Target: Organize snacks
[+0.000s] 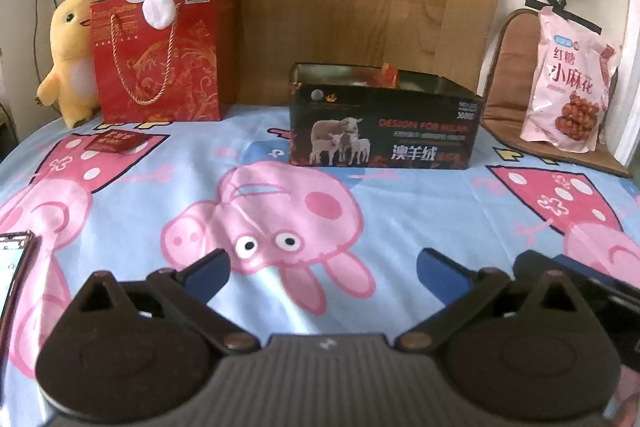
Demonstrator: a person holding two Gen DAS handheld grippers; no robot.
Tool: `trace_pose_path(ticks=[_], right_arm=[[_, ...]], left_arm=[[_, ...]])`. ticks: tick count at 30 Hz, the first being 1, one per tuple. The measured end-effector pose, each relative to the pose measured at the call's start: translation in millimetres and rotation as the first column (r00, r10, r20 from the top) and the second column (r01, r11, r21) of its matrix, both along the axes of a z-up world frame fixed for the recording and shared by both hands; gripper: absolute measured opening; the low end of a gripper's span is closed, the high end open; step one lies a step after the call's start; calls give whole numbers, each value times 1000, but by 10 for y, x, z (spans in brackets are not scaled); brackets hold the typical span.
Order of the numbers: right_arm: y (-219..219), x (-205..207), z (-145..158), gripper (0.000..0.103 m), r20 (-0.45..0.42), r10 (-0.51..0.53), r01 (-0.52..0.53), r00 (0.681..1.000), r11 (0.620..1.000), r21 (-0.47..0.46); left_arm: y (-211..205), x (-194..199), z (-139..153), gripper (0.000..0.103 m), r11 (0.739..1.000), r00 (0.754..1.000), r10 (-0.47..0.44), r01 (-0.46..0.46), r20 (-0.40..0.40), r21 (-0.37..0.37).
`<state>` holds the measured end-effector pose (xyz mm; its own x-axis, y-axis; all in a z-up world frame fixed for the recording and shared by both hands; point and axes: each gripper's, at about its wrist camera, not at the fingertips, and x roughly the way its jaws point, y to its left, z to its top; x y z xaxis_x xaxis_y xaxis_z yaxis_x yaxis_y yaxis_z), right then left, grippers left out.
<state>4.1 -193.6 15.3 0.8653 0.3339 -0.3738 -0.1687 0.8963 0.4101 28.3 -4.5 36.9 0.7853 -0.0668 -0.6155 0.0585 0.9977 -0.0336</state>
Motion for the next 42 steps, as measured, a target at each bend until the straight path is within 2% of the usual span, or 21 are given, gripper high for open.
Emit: trace_pose_path(ticks=[8,10,15,18,27,42], right_arm=[[-14,-26,-4,67,10,-6,6,1000,1000,5],[-17,-28,-3,67,12,-7,7,1000,1000,5],[3,-46,4,68,26,-6,6,1000,1000,-6],[9,-68,12,73,41,-7,8,999,1000,-9],[6,-87,18,75,54,-10,10,998,1000,-6],[-5,-95,27,79,64,-3,2,998,1000,10]], left_arm=[[-14,-23,-126,103,999,999,38,-38,-1,32],[-2,-21,-156,103,999,999,46,-46,-6,26],[83,-66,-155,103,997,996,79,-78,40,-20],[111,-74,-153,103,996,995,90,-88,47,-32],[-16,-132,-138,103,998,994,55,-59,89,36],[-28,-173,-120,103,998,992,48,-53,116,40]])
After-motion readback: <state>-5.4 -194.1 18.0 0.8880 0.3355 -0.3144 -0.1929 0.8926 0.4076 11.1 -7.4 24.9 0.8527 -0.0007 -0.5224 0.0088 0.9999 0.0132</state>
